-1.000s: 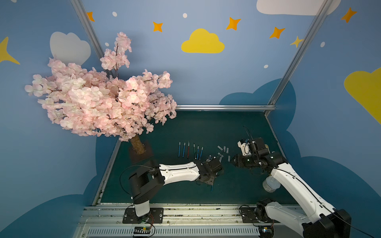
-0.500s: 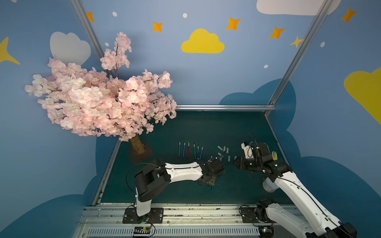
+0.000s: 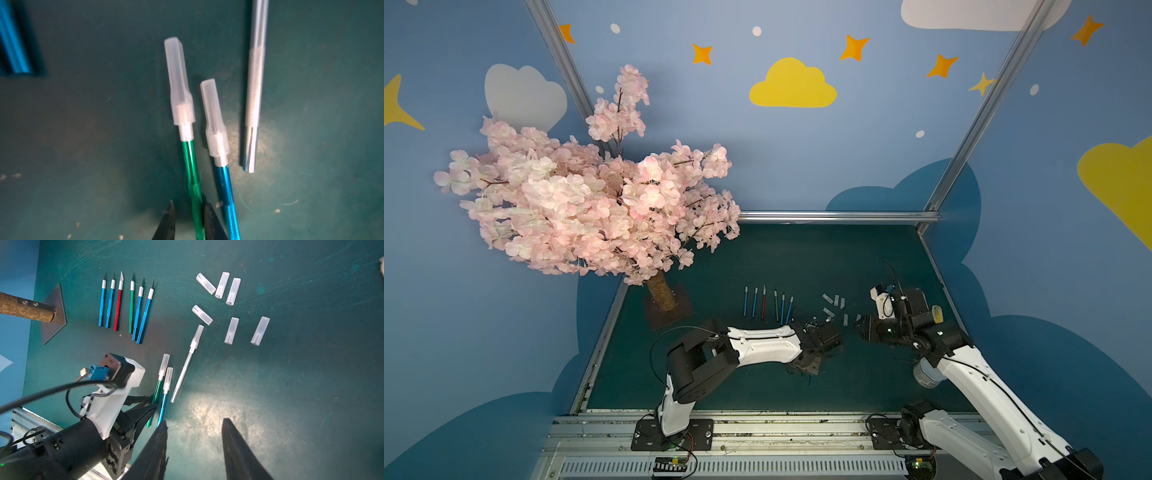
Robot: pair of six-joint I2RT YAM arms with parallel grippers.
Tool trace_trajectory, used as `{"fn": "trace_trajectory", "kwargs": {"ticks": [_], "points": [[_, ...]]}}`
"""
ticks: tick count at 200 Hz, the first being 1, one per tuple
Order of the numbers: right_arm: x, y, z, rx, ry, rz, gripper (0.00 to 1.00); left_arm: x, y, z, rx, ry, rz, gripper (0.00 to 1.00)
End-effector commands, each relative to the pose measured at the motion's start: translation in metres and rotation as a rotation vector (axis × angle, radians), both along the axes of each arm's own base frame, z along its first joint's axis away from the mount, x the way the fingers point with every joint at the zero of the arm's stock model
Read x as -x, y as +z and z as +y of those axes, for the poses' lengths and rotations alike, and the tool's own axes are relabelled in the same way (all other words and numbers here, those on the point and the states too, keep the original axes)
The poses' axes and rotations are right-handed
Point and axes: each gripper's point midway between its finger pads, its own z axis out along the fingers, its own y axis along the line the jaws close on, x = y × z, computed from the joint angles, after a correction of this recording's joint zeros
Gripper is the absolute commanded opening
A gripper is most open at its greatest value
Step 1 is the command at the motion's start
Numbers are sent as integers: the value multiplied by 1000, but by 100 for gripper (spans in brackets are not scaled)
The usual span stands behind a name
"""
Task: Remove protective caps from carving knives
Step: Pick up the carving knife from the center of the board.
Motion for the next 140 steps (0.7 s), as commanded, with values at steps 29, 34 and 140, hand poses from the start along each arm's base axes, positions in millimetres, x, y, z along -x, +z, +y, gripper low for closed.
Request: {"fn": "trace_trajectory", "kwargs": {"ticks": [29,34,140], "points": [[-2,5,-1,1,-1,-24,44,1,-11,29,-184,-18,9,22],[-2,4,-1,1,-2,-23,44,1,-12,29,-186,-18,9,21],[-3,0,1,2,2,-3,41,5,-19,28,-146,-34,15,10]]}}
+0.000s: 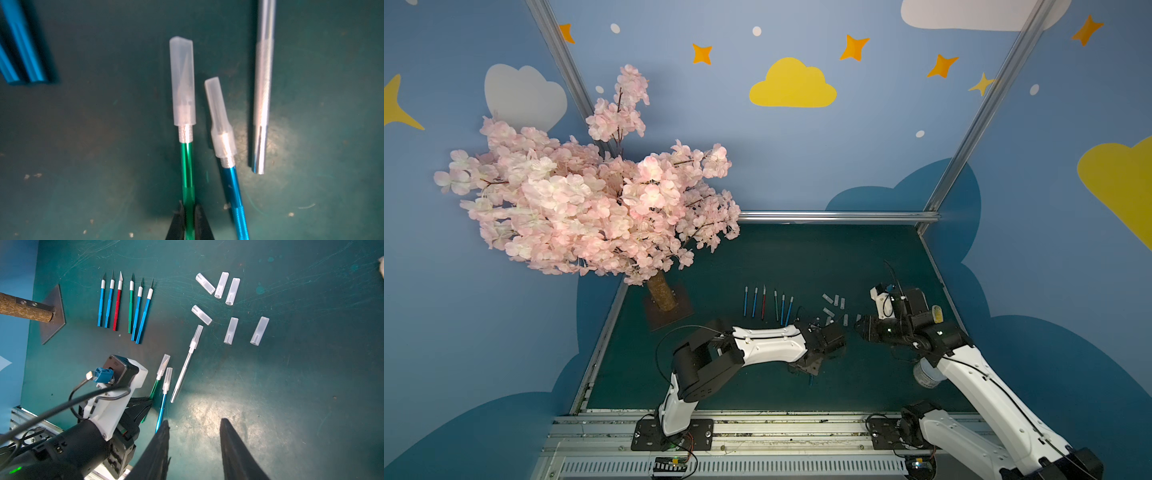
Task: Remove protective caps from carving knives
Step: Pick up the carving knife from the center of the board.
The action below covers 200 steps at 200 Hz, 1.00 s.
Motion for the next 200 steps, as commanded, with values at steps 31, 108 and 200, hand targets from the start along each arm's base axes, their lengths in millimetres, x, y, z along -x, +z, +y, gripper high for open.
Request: {"fn": "trace_trajectory", "kwargs": {"ticks": [31,108,200], "points": [[-3,0,4,-13,10,5,40,4,-11,23,-34,11,14,7],[-9,-8,20,-84,2,66,37,-3,23,10,196,18,-3,9],[-31,-13,53,-167,19,124,34,-2,56,-9,486,-24,9,10]]}}
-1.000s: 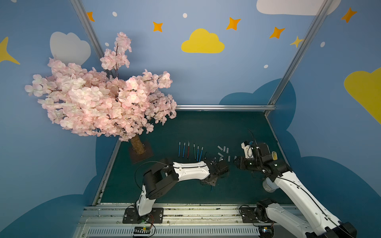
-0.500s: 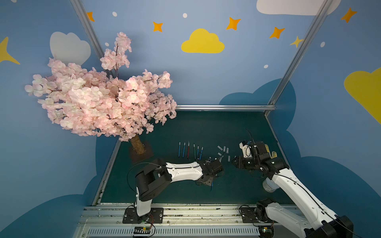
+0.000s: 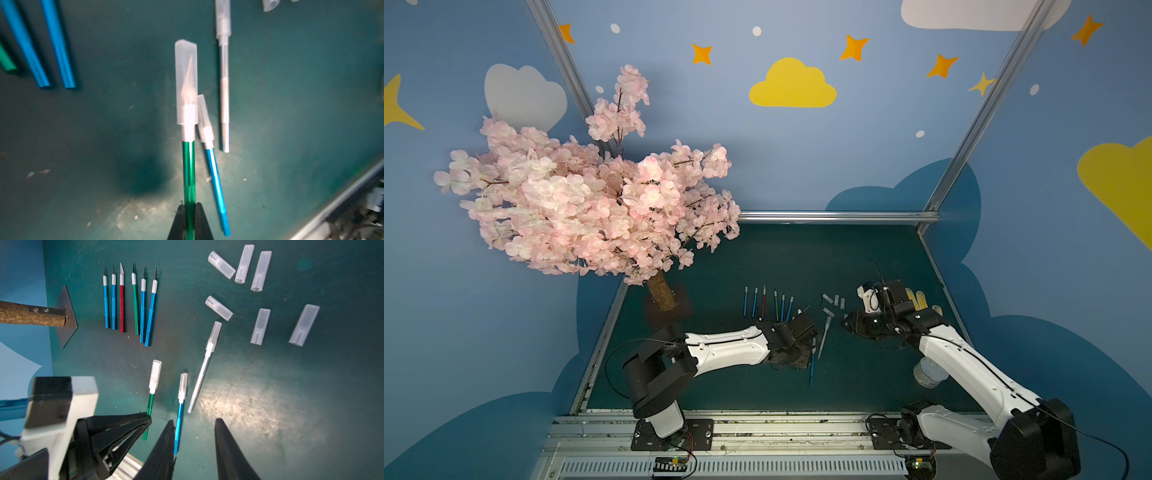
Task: Remove protective caps from carving knives
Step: Pick up the carving knife from the center of the board, then remove the protective sleeve from the carving knife.
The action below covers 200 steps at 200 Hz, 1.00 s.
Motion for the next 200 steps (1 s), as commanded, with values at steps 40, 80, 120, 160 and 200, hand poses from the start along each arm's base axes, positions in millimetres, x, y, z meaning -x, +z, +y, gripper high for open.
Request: {"fn": "trace_trajectory", "kwargs": {"ticks": [40,80,120,160,200], "points": [[-19,13,35,-57,46,13,34,-1,20,-17,152,-49,-9,10],[-27,7,55,-23,49,28,34,-2,20,-20,163,-59,-16,9],[-32,-1,65,36,37,57,35,-3,22,-21,158,-65,-17,9],[-29,-13,62,89,16,89,36,-4,22,-21,164,-56,-23,9],[-26,-20,64,93,11,108,39,-5,22,-23,171,-61,-27,9]]}}
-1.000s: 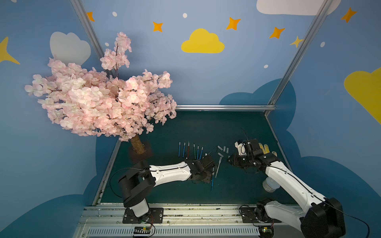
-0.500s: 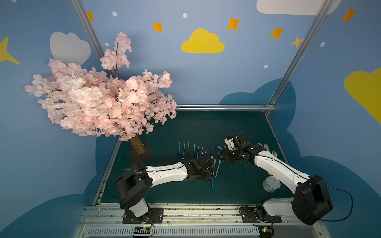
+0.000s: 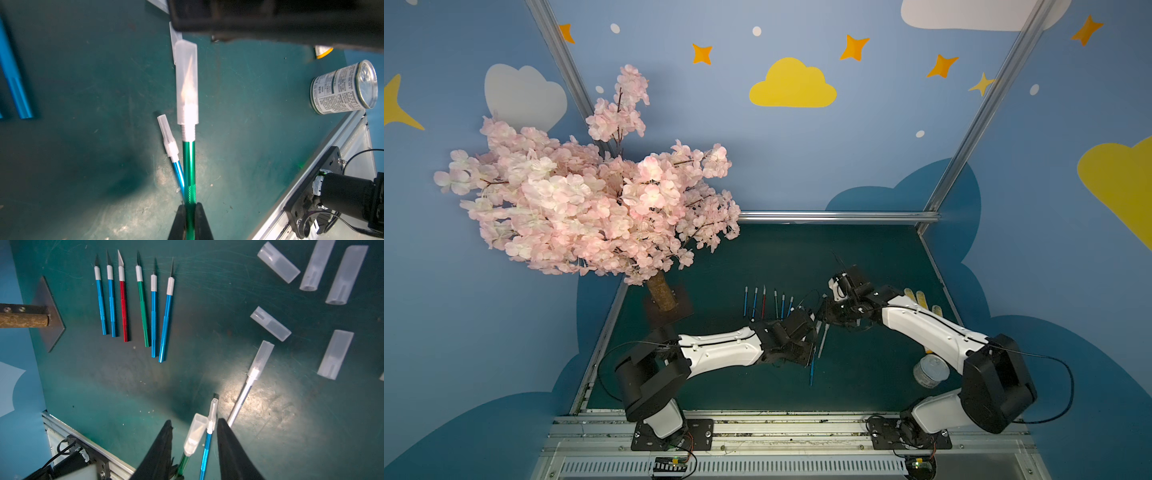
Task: Remove protective caps from carving knives
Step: Remove the protective sleeve from the carving knife.
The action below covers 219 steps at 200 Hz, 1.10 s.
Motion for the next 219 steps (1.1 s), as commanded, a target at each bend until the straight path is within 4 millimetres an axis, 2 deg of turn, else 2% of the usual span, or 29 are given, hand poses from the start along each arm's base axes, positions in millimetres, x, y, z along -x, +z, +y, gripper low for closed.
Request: {"fn": "trace_trajectory", "kwargs": {"ticks": [1,58,106,174,219], "points": [[1,-5,0,24,-14,16,39,-2,7,-4,21,-12,-16,9],[2,-12,5,37,-11,34,38,-3,7,-7,32,-14,-18,8],[-1,-16,2,54,-51,33,29,-3,7,-8,38,-19,-18,8],[-6,-16,-1,79,-89,46,27,-3,8,-11,34,-27,-28,8],[-6,-18,0,79,-99,51,21,0,6,-13,27,-39,-31,8]]}}
